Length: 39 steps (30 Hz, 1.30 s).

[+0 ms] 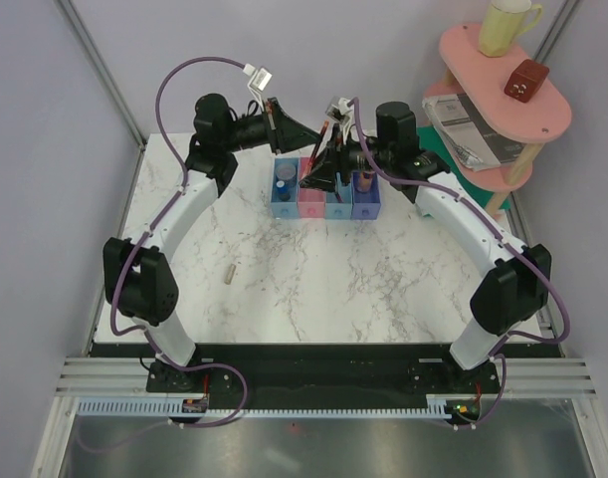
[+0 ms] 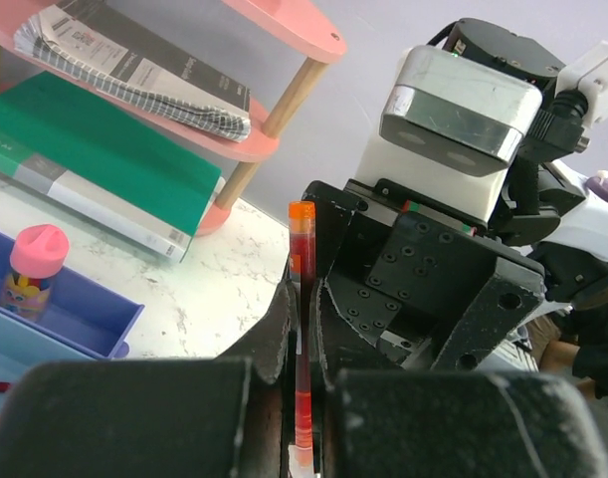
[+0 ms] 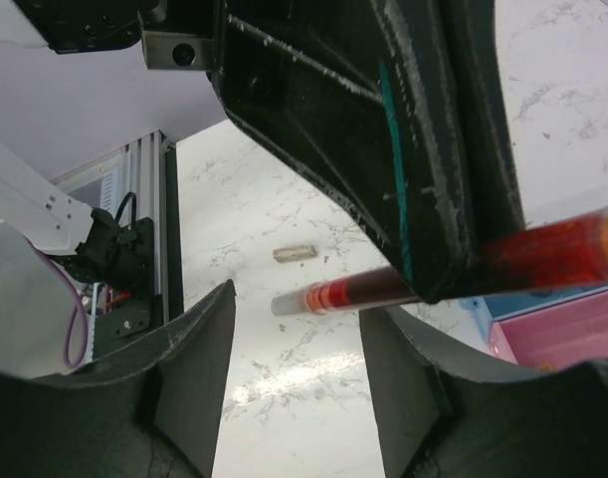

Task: Sort the stationery into containers
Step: Pick up the pen from the center of the board, then place the pen in the storage box.

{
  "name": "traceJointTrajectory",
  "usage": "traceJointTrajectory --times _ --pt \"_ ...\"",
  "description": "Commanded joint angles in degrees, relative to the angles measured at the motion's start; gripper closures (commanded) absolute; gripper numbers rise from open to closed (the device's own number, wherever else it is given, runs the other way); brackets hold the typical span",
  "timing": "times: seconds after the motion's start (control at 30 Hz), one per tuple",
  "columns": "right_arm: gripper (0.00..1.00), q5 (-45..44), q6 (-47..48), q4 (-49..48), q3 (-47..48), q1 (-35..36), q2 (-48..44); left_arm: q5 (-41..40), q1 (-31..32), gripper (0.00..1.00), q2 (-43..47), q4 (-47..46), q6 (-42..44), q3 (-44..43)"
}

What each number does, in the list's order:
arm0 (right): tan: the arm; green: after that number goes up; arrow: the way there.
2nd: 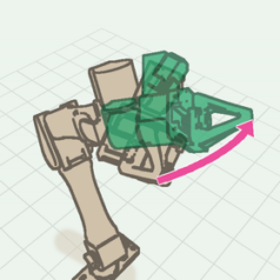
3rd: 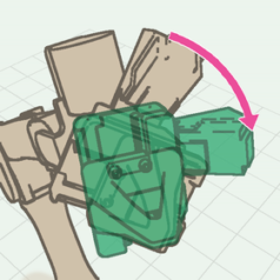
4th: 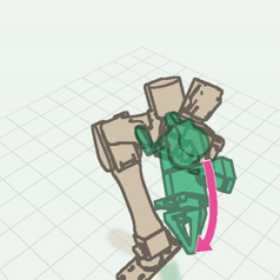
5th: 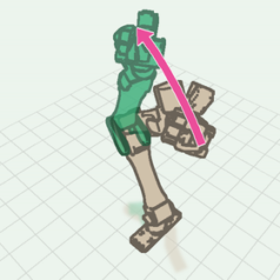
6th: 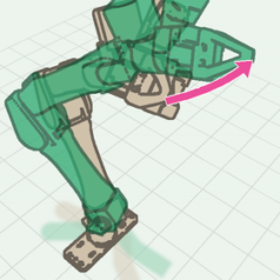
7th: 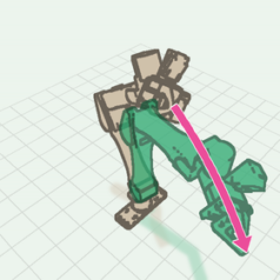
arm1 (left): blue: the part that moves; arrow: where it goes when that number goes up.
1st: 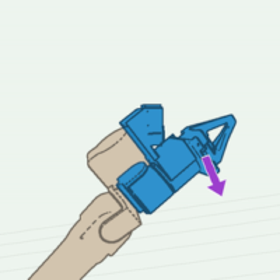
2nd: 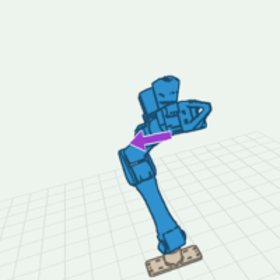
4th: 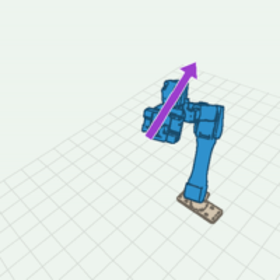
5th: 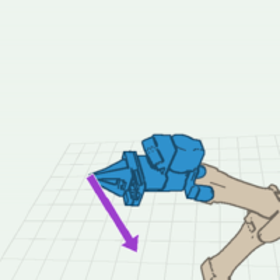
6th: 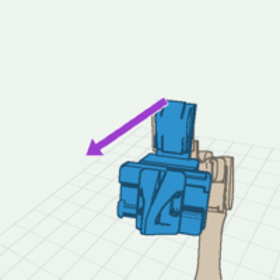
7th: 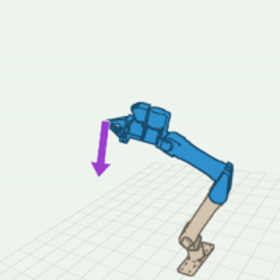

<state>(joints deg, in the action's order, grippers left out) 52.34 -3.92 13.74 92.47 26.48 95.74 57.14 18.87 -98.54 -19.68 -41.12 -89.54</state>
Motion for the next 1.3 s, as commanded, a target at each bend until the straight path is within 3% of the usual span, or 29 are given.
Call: traceJointTrajectory --times 0.0,0.07,0.17,0.3,0.37,0.47,0.63,0.7,0.9,0.97,1.0,1.1,1.27 --pt "0.44 1.6 -1.0 -2.3 3.8 0.4 1.2 1.8 0.8 0.98 -0.3 -3.1 -2.5 -2.0" --pt "0.46 1.5 -1.1 -2.3 4.7 0.6 1.6 2.0 0.9 0.98 -0.3 -3.3 -2.4 -1.5" --pt "0.59 0.9 -1.5 -2.4 5.8 0.8 2.1 2.1 0.8 0.98 -0.2 -3.4 -2.2 -1.2" --pt "0.94 0.2 -1.4 -2.2 5.4 0.9 1.9 2.7 0.9 0.97 -0.3 -3.4 -1.7 -1.3" --pt "1.0 -0.5 -1.0 -2.1 4.7 0.9 1.5 3.1 0.9 0.78 -0.3 -3.3 -1.3 -1.5" --pt "1.0 -1.4 -0.4 -2.0 3.9 0.9 0.9 3.1 0.8 0.52 -0.5 -1.5 0.3 -2.1" --pt "1.0 -2.7 0.8 -1.0 3.4 0.9 0.6 1.4 -1.2 0.25 -0.8 3.9 6.3 -3.1" --pt "1.0 -3.4 1.3 -0.5 3.2 0.9 0.7 0.8 -2.4 0.2 -1.0 6.0 7.9 -3.2" --pt "1.0 -6.6 3.5 1.3 2.3 0.6 1.4 -1.8 -9.2 0.16 -0.9 15.3 17.9 -3.8" --pt "1.0 -8.0 5.2 2.2 2.1 0.2 2.0 -3.9 -11.7 0.16 0.0 19.3 25.0 -3.5" --pt "1.0 -8.8 5.7 2.2 2.2 -0.5 2.8 -4.8 -12.3 0.16 0.4 26.5 28.3 -3.4" --pt "1.0 -12.2 6.5 3.3 3.0 -2.3 5.4 -14.9 -12.8 0.16 2.0 38.8 48.3 -1.7" --pt "1.0 -19.7 11.9 12.4 10.5 -3.8 13.8 -20.0 -13.1 0.16 5.7 46.9 57.6 6.3"
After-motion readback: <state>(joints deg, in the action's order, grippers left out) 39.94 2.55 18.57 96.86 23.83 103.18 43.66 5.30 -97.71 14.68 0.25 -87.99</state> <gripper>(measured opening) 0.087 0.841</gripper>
